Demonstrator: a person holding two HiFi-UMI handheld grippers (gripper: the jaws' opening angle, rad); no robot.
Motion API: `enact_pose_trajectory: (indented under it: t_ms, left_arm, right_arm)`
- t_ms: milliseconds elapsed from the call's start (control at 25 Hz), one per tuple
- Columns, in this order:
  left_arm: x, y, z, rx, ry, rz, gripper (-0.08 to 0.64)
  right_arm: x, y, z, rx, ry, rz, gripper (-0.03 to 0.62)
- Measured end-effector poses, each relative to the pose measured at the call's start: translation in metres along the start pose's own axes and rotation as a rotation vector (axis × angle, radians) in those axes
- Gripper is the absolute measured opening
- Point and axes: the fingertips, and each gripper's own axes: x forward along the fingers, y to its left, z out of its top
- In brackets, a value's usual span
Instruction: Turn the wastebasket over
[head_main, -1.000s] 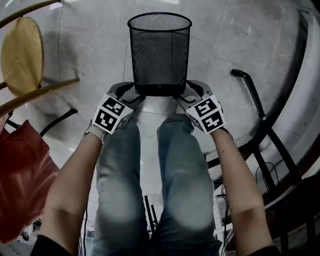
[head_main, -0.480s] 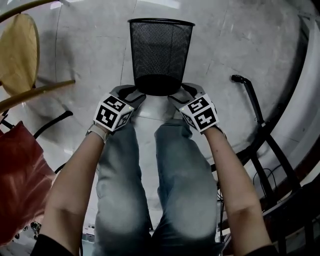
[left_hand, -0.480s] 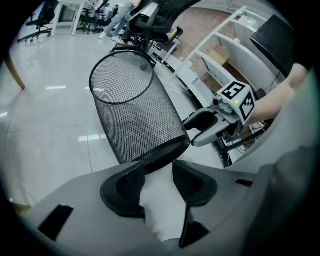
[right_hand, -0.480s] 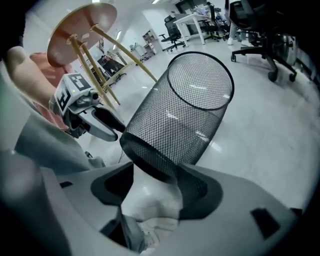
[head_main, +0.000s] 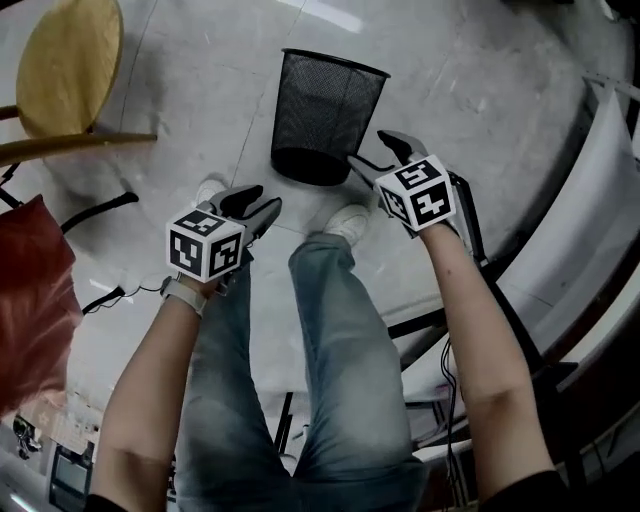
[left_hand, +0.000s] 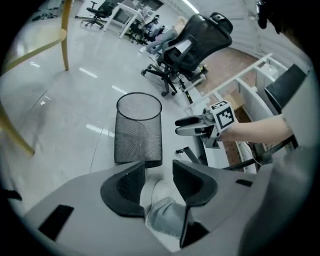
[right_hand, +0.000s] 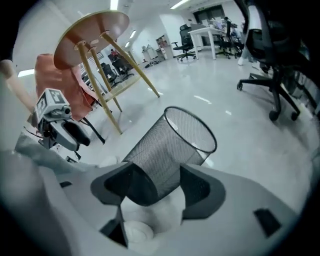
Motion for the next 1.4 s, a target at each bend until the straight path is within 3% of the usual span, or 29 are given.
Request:
enact_pose_trajectory:
  t_ms: [160, 400, 600, 760, 1000, 1400]
  left_arm:
    - [-0.028, -0.022, 0.001, -0.077, -0.072, -0.003, 0.175]
    - [-0.044, -0.026, -0.007, -0.184, -0.158, -0.009, 0.167]
    - [-0.049, -0.010, -0.011, -0.233, -0.207, 0.000, 0.162]
    - [-0.053, -0.002, -0.020, -0.265, -0.231, 0.003, 0.160]
    - [-0.057, 0.004, -0.028, -0.306, -0.262, -0.003, 0.159]
    - [-0.074, -0.003, -0.021, -0.280, -0.262, -0.037, 0.149]
  right_arm:
    - [-0.009, -0.028, 0.046, -0.150, 0.026, -0.017, 0.293]
    - [0.017, -0.063, 0.103, -0.363, 0.115, 0.025, 0.301]
    - [0.050, -0.064, 0.107, -0.464, 0.245, 0.141, 0.301]
    - [0.069, -0.054, 0.082, -0.536, 0.369, 0.240, 0.301]
    - [0.078, -0.046, 0.083, -0.569, 0.414, 0.303, 0.307]
    - [0.034, 0.000, 0.080, -0.525, 0.458, 0.441, 0.101]
